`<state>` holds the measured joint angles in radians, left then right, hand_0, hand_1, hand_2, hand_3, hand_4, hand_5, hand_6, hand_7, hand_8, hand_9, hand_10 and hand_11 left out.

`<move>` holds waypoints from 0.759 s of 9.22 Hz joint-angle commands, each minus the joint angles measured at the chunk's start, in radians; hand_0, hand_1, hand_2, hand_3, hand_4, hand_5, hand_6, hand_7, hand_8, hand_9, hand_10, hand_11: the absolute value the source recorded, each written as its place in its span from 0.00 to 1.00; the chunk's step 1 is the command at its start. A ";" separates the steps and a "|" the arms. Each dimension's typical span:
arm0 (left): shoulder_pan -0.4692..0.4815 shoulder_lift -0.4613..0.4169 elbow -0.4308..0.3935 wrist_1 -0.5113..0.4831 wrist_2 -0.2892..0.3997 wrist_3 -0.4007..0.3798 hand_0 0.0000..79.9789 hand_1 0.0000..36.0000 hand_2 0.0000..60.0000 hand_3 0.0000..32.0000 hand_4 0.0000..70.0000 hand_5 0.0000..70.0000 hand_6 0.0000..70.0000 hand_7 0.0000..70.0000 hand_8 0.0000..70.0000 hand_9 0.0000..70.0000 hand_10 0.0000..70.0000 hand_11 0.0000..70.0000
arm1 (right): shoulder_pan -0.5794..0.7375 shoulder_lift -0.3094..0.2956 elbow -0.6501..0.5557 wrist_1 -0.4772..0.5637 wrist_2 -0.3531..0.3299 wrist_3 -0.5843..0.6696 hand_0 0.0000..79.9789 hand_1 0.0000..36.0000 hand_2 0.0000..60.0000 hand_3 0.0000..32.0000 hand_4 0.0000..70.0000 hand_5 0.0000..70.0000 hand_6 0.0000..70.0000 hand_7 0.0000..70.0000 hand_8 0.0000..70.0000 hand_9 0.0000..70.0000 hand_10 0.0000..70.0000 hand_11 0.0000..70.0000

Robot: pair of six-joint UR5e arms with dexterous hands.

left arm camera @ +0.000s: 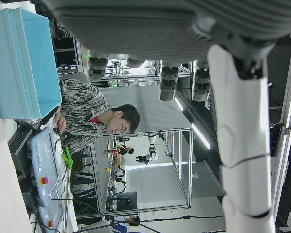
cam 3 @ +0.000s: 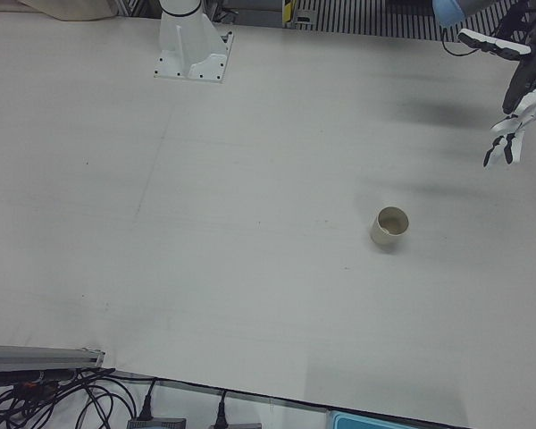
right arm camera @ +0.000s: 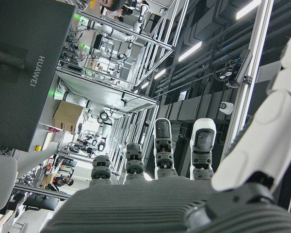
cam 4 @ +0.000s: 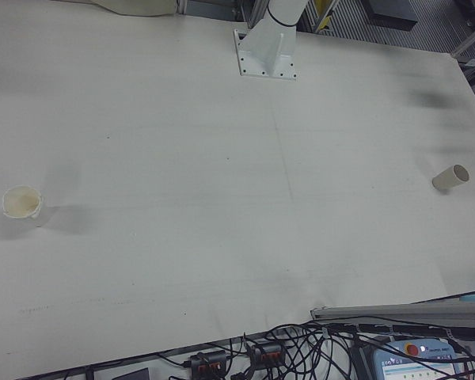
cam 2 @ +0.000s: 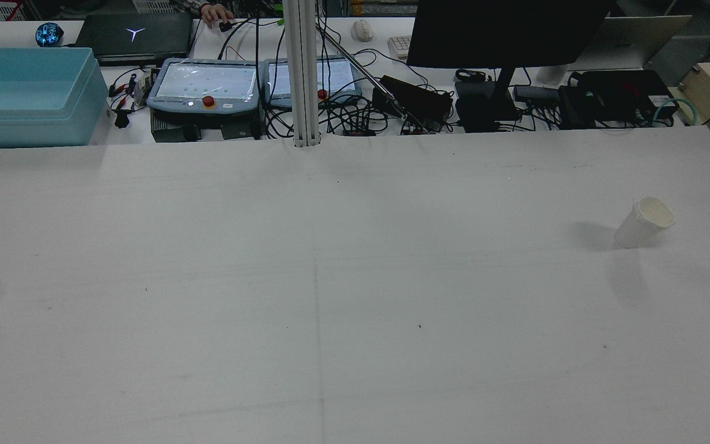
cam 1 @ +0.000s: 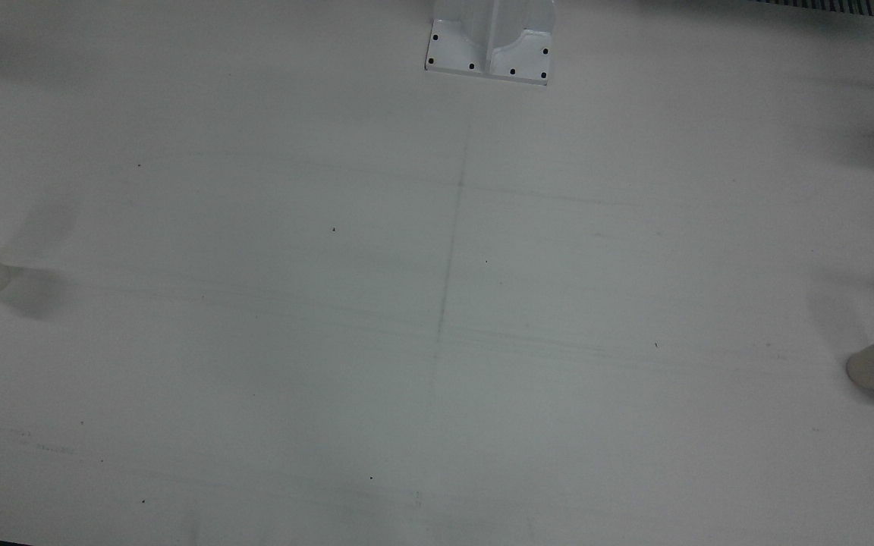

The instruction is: Pour water

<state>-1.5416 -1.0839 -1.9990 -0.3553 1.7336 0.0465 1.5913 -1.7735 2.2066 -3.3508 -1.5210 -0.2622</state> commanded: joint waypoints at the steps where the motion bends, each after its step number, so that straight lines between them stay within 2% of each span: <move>1: 0.003 -0.065 0.115 -0.045 0.000 0.094 0.74 0.48 0.00 0.10 0.30 0.16 0.13 0.27 0.01 0.03 0.04 0.09 | -0.060 0.000 -0.002 -0.009 -0.011 -0.011 0.53 0.20 0.19 0.00 0.16 1.00 0.28 0.49 0.15 0.23 0.08 0.12; 2: 0.005 -0.080 0.161 -0.069 0.003 0.169 0.68 0.38 0.00 0.06 0.35 0.01 0.12 0.24 0.01 0.03 0.04 0.08 | -0.060 -0.009 -0.023 -0.012 -0.014 -0.023 0.53 0.19 0.20 0.00 0.16 1.00 0.29 0.50 0.16 0.24 0.08 0.12; 3: 0.008 -0.124 0.287 -0.126 0.004 0.214 0.64 0.29 0.00 0.06 0.35 0.00 0.10 0.22 0.01 0.02 0.04 0.08 | -0.070 -0.009 -0.098 -0.007 -0.014 -0.057 0.54 0.21 0.22 0.00 0.17 1.00 0.30 0.51 0.16 0.25 0.07 0.11; 4: 0.014 -0.148 0.412 -0.208 0.004 0.248 0.63 0.27 0.00 0.04 0.33 0.02 0.10 0.23 0.01 0.02 0.04 0.09 | -0.106 -0.009 -0.134 0.001 -0.011 -0.071 0.54 0.21 0.22 0.00 0.17 1.00 0.30 0.52 0.17 0.25 0.08 0.12; 6: 0.040 -0.178 0.592 -0.295 0.004 0.369 0.65 0.33 0.00 0.00 0.32 0.04 0.10 0.23 0.00 0.03 0.06 0.11 | -0.166 0.000 -0.128 0.001 -0.005 -0.086 0.53 0.20 0.21 0.00 0.14 1.00 0.26 0.47 0.16 0.24 0.10 0.15; 7: 0.052 -0.229 0.682 -0.318 0.004 0.380 0.63 0.28 0.00 0.00 0.37 0.00 0.11 0.25 0.01 0.03 0.06 0.11 | -0.178 0.005 -0.125 -0.001 -0.004 -0.086 0.53 0.21 0.20 0.00 0.14 1.00 0.27 0.48 0.16 0.24 0.09 0.14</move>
<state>-1.5181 -1.2391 -1.5179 -0.5953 1.7378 0.3493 1.4596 -1.7775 2.0845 -3.3515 -1.5302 -0.3383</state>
